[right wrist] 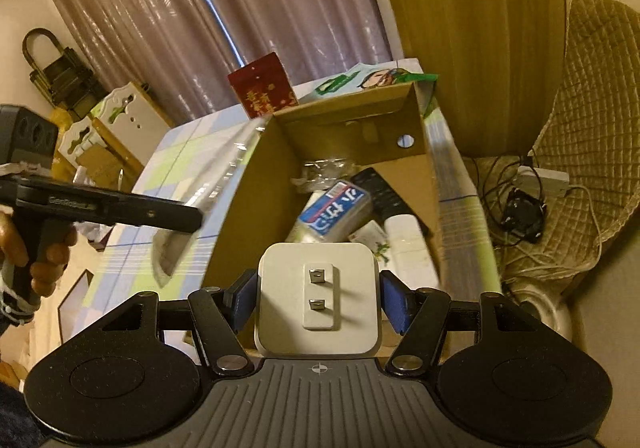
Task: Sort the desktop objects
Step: 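Carry the wrapped item and plug adapter over the cardboard box with both grippers, then lower the wrapped item into the box with the left gripper while the right lowers the adapter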
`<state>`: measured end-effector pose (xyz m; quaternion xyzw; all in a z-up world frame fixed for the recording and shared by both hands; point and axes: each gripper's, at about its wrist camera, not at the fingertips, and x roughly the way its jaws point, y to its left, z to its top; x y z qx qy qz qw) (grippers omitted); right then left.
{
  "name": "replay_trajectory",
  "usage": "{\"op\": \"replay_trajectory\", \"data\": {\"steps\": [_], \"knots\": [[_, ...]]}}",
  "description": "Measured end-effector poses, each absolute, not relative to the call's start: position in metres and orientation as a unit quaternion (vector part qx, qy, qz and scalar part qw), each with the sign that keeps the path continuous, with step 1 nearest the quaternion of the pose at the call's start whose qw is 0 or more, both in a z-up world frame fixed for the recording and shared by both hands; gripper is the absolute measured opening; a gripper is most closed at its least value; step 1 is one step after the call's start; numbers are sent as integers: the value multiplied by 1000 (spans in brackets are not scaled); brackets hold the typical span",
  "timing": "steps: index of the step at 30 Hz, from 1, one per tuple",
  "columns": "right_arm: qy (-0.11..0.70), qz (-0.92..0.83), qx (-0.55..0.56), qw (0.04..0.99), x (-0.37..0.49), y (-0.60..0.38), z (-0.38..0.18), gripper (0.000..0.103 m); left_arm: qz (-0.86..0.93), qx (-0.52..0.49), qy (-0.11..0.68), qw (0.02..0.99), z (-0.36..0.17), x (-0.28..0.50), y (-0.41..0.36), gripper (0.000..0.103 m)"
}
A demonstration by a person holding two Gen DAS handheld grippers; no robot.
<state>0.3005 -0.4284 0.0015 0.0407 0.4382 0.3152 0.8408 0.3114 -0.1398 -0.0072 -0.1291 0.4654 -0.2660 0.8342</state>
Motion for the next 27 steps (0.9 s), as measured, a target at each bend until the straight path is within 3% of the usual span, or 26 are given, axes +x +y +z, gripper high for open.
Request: {"op": "replay_trajectory", "data": {"steps": [18,27], "knots": [[451,334,25,827,337,-452,-8,63,-229,46,536,811,-76,345,-234,33],[454,342,13,823,345,-454,-8,63,-217,96,536,810,-80,343,-247,35]]}}
